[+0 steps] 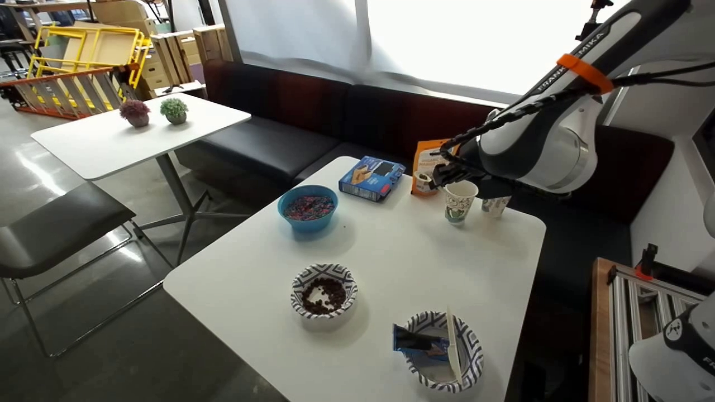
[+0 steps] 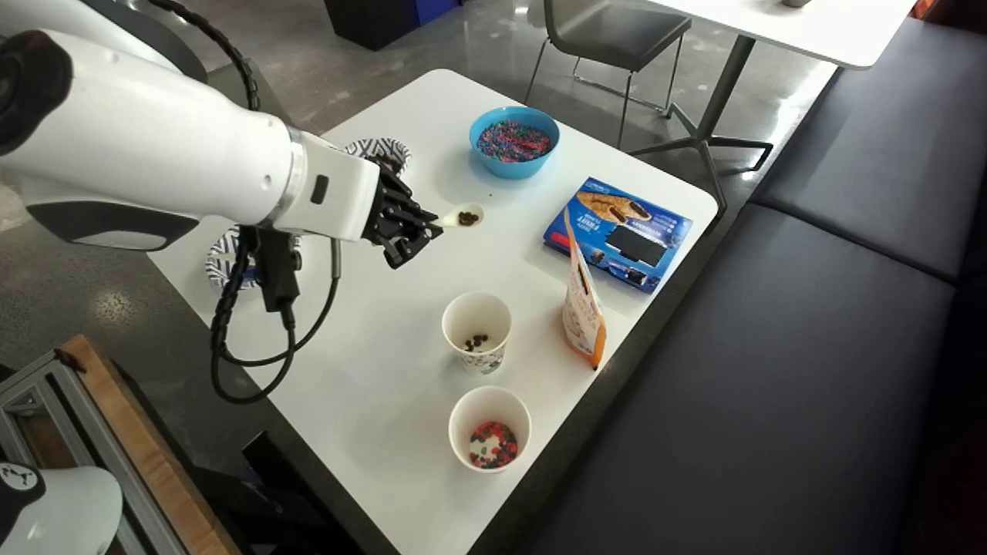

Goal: Move the blue and white bowl to the left, then use the spoon to place some of its contents into the cup

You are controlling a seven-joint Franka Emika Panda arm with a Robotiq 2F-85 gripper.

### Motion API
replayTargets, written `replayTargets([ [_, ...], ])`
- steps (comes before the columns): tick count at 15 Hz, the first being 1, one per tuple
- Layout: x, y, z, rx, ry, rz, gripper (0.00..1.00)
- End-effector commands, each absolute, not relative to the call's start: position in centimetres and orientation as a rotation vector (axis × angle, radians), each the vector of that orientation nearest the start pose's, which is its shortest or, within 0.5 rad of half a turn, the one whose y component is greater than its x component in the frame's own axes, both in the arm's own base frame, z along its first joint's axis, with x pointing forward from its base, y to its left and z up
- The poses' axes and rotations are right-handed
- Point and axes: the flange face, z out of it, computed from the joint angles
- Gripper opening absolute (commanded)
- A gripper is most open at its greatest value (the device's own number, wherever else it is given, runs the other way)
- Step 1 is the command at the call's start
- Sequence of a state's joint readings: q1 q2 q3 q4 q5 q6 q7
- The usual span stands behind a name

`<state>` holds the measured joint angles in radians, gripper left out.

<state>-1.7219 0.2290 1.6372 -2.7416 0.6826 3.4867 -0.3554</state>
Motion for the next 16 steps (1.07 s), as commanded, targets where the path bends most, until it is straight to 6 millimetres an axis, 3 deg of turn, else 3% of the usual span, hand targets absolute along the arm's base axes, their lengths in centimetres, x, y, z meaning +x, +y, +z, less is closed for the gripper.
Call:
replayTargets([
  [1,40.8,-11.0,28.6,-2.809,0.841,-1.005,0.04],
  [16,38.0,-15.1,27.7,-2.774,1.202,-0.954,0.04],
])
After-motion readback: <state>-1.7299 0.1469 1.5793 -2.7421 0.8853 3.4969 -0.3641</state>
